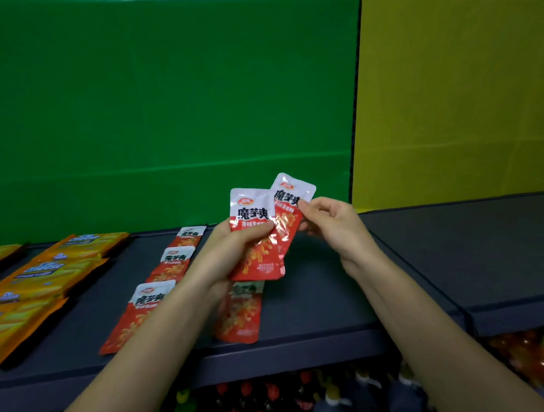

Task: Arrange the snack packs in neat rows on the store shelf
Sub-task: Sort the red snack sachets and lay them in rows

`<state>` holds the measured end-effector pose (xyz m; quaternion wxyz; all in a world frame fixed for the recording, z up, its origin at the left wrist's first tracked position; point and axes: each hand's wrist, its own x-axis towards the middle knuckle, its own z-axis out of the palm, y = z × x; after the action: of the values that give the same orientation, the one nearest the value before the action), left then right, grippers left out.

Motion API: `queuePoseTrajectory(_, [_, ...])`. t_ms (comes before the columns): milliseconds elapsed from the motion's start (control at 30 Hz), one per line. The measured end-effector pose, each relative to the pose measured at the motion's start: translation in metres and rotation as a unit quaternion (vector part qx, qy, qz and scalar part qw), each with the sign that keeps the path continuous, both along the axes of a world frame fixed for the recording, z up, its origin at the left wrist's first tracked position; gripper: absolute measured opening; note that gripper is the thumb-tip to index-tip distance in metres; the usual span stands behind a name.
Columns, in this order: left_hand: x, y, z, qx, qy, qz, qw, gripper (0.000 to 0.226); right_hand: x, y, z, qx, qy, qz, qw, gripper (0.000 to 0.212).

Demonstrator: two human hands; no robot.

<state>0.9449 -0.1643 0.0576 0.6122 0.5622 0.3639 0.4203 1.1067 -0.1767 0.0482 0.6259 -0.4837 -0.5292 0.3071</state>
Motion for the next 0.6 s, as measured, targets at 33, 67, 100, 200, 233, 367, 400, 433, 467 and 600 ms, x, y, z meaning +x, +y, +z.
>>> queuePoseTrajectory(33, [0.007,0.006,0.002,0.001,0.006,0.011,1.000,0.015,0.012,0.004,0.002,-0.004,0.002,-0.007,1.000,0.023])
queuePoseTrajectory(67, [0.013,0.012,0.005,0.003,0.010,0.018,1.000,0.017,0.025,0.008,0.004,-0.010,0.002,-0.014,1.000,0.023])
queuePoseTrajectory(100, [0.018,0.017,0.006,0.007,0.009,0.022,1.000,0.017,0.037,0.013,0.005,-0.015,0.001,-0.022,1.000,0.024])
queuePoseTrajectory(200, [0.024,0.033,0.012,0.013,0.001,0.041,0.999,0.017,0.073,0.032,0.001,-0.047,-0.010,-0.042,0.998,0.027])
queuePoseTrajectory(233, [0.024,0.038,0.014,0.013,0.006,0.051,0.999,0.018,0.083,0.040,-0.002,-0.074,-0.031,-0.043,0.996,0.027])
queuePoseTrajectory(367, [0.019,0.053,0.019,-0.013,0.032,0.066,0.997,0.018,0.108,0.074,-0.020,-0.187,-0.168,-0.032,0.967,0.031])
queuePoseTrajectory(400, [0.017,0.057,0.019,-0.019,0.039,0.069,0.997,0.019,0.112,0.082,-0.024,-0.203,-0.200,-0.033,0.958,0.033])
queuePoseTrajectory(433, [0.015,0.061,0.018,-0.025,0.047,0.073,0.996,0.022,0.116,0.090,-0.027,-0.220,-0.226,-0.037,0.948,0.034])
queuePoseTrajectory(467, [0.014,0.064,0.017,-0.028,0.054,0.078,0.995,0.025,0.119,0.097,-0.029,-0.237,-0.246,-0.039,0.939,0.035])
queuePoseTrajectory(600, [0.016,0.070,0.015,-0.048,0.063,0.076,0.994,0.019,0.130,0.123,-0.037,-0.292,-0.309,-0.044,0.904,0.035])
